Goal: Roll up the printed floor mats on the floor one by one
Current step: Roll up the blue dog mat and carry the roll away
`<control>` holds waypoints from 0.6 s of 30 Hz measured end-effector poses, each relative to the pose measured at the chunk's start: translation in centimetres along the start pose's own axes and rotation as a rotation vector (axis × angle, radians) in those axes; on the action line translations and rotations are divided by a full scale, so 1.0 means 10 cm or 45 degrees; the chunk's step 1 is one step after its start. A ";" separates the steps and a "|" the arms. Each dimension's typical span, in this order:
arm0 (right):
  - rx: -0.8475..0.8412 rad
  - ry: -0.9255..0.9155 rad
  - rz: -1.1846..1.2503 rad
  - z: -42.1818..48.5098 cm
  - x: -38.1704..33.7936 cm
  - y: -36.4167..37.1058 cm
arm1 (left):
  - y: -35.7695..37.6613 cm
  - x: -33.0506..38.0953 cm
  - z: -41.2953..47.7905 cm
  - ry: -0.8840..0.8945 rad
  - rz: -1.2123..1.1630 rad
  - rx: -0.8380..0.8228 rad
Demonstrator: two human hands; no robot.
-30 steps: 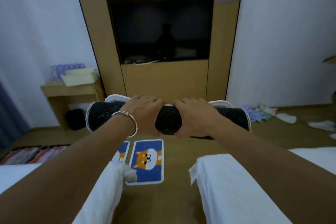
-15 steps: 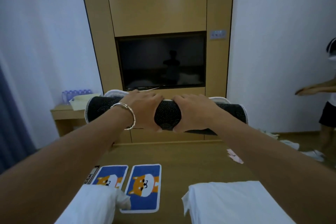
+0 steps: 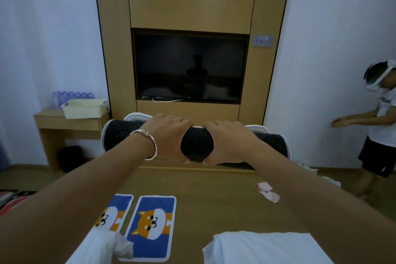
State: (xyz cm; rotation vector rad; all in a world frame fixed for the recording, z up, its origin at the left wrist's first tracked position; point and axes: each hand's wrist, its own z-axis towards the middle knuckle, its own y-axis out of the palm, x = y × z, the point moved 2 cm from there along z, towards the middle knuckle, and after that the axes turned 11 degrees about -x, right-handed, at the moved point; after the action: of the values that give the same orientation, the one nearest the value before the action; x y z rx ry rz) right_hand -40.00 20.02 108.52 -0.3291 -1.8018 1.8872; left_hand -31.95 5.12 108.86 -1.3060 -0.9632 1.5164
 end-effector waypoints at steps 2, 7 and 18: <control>-0.010 -0.002 0.008 0.42 0.01 0.05 | 0.14 -0.32 0.23 -0.007 0.008 -0.009; -0.031 0.002 0.011 1.51 0.01 0.03 | 0.42 -1.21 0.80 -0.026 -0.012 -0.011; -0.131 0.038 -0.034 2.93 0.50 0.54 | 1.17 -1.94 1.96 0.041 -0.060 -0.065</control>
State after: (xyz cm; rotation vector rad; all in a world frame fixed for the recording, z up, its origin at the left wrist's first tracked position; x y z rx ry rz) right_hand -59.94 -2.53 106.79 -0.3661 -1.8781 1.7661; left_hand -51.97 -17.11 106.43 -1.3302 -1.0112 1.4394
